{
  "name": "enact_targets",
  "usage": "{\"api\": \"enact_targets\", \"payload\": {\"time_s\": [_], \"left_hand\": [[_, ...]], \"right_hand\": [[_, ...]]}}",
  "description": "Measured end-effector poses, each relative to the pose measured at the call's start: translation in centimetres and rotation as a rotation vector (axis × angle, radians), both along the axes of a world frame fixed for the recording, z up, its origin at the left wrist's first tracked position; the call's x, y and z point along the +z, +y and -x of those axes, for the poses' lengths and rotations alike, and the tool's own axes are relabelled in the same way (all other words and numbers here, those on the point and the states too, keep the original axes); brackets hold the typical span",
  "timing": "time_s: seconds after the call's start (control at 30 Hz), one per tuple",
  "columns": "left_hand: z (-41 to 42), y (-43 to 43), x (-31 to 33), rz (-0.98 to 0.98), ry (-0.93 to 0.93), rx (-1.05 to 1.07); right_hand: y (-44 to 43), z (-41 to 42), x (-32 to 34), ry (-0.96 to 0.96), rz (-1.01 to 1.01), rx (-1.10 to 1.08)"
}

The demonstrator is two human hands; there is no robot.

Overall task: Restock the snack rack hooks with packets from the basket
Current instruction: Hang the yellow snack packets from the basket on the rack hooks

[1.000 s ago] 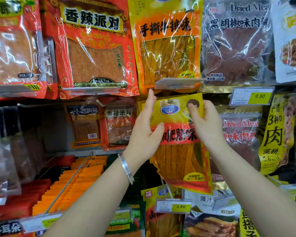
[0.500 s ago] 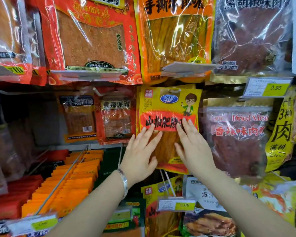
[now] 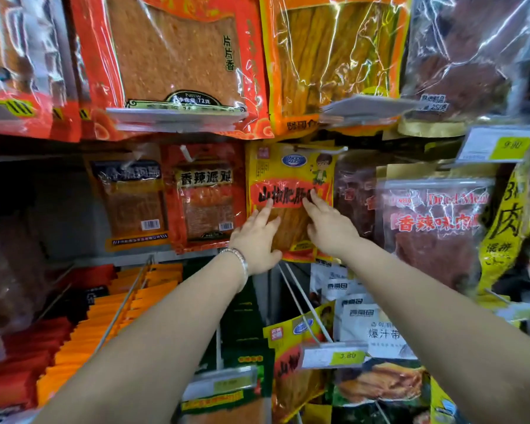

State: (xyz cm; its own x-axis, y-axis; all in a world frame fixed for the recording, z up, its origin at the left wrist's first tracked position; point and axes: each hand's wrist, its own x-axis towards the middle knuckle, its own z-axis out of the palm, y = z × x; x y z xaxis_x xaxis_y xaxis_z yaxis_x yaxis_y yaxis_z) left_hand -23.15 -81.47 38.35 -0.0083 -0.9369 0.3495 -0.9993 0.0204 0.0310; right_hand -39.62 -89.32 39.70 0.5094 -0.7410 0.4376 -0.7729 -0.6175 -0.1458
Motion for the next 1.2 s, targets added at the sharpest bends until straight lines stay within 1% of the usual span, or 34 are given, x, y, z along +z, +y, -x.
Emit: {"api": "enact_targets", "payload": {"time_s": [0.07,0.13,0.2,0.23,0.33,0.4,0.47,0.5,0.57,0.63,0.7,0.77,0.8,0.83,0.9,1.0,1.1,1.2], "left_hand": [[0.0,1.2,0.2,-0.028,0.092,-0.058],[-0.1,3.2,0.1,-0.026,0.210,-0.128],[-0.3,6.0,-0.4,0.046,0.288,-0.181],[-0.4,7.6,-0.7,0.087,0.337,-0.206],[0.1,13.6,-3.2,0.151,0.595,-0.289],[0.8,18.0,-6.1,0.159,0.810,-0.328],[1.5,21.9,-10.4,0.114,0.968,-0.298],[1.9,23.8,-13.0,0.064,1.025,-0.239],[2.4,28.0,-18.8,-0.046,1.075,-0.088],[2.7,32.9,-24.8,-0.188,1.168,0.091],[3.1,38.4,-30.2,-0.395,1.221,0.306],[4.4,44.4,-35.0,-0.605,1.228,0.525],[5.3,47.5,-36.7,-0.674,1.232,0.619],[6.3,50.6,-38.2,-0.707,1.282,0.723],[9.0,56.7,-39.6,-0.710,1.432,0.906],[12.0,63.4,-41.0,-0.760,1.532,1.053],[12.1,67.6,-41.6,-0.653,1.523,1.201],[10.2,70.5,-42.2,-0.535,1.640,1.313]], "right_hand": [[1.7,0.3,0.4,-0.120,-0.049,0.005],[4.2,1.1,0.2,-0.294,-0.062,0.011],[7.5,2.2,-0.8,-0.440,-0.077,0.037],[9.3,2.8,-1.7,-0.484,-0.071,0.055],[15.1,4.0,-6.0,-0.567,-0.069,0.073],[18.9,4.7,-9.9,-0.591,-0.134,0.088],[22.4,5.1,-14.5,-0.564,-0.258,0.103],[24.0,5.3,-17.0,-0.547,-0.349,0.108],[27.4,5.4,-22.4,-0.519,-0.562,0.097],[30.7,5.6,-27.5,-0.460,-0.746,0.074],[34.0,6.0,-32.5,-0.353,-0.890,0.047],[37.1,7.0,-36.7,-0.213,-1.032,-0.007],[38.6,7.7,-38.5,-0.124,-1.100,-0.038],[40.3,8.3,-40.1,-0.039,-1.181,-0.067],[43.7,9.4,-42.4,0.117,-1.356,-0.095],[48.7,10.0,-44.0,0.327,-1.494,-0.065],[53.1,9.9,-44.6,0.507,-1.529,0.022],[56.1,8.1,-45.0,0.764,-1.475,0.172]]}}
